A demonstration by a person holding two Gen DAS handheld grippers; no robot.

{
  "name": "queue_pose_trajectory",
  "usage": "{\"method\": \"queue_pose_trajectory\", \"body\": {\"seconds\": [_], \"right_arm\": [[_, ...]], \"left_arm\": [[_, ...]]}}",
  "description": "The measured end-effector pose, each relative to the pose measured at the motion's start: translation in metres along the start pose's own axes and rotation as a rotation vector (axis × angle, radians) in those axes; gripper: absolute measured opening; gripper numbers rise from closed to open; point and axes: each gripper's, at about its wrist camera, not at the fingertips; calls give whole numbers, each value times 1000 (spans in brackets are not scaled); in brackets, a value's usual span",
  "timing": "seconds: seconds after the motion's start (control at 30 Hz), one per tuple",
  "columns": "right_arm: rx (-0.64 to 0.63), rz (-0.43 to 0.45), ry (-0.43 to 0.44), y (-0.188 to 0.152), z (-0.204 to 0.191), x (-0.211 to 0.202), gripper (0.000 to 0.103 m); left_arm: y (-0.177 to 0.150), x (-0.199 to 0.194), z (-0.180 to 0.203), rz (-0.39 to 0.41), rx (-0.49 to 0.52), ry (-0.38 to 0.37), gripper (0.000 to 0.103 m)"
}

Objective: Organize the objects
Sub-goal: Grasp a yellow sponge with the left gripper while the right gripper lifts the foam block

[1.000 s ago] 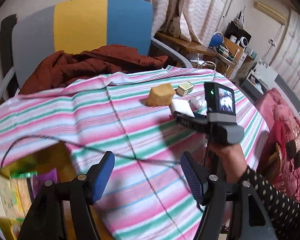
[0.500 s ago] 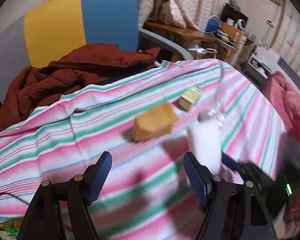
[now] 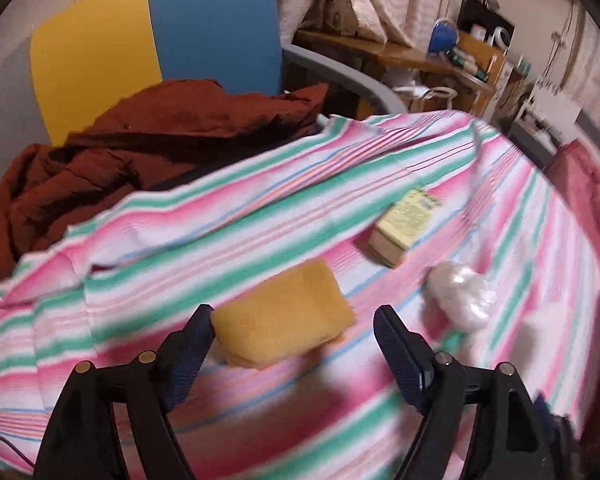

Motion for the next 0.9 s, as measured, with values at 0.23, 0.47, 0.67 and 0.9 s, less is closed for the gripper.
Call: {"method": "queue_pose_trajectory", "body": {"seconds": [0.23, 0.47, 0.67, 0.9], "right_arm": [[-3, -19, 2, -4, -1, 3, 57], [-26, -6, -9, -5, -3, 1, 57], [-56, 5, -17, -6, -6, -1, 57], [-80, 22, -26, -5, -11, -4, 57]], "left_arm": [[-2, 2, -16, 35, -16, -31, 61], [-14, -24, -17, 100, -33, -51, 55], [-30, -63, -22, 161, -67, -104, 55], [-72, -124, -36, 248, -102, -165, 55]]}}
Point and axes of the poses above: each gripper's, at about its wrist camera, not at the fingertips, and x roughly the way its jaws point, z to its right, y to its top, and after that the axes turned 3 degrees about -z, right-handed
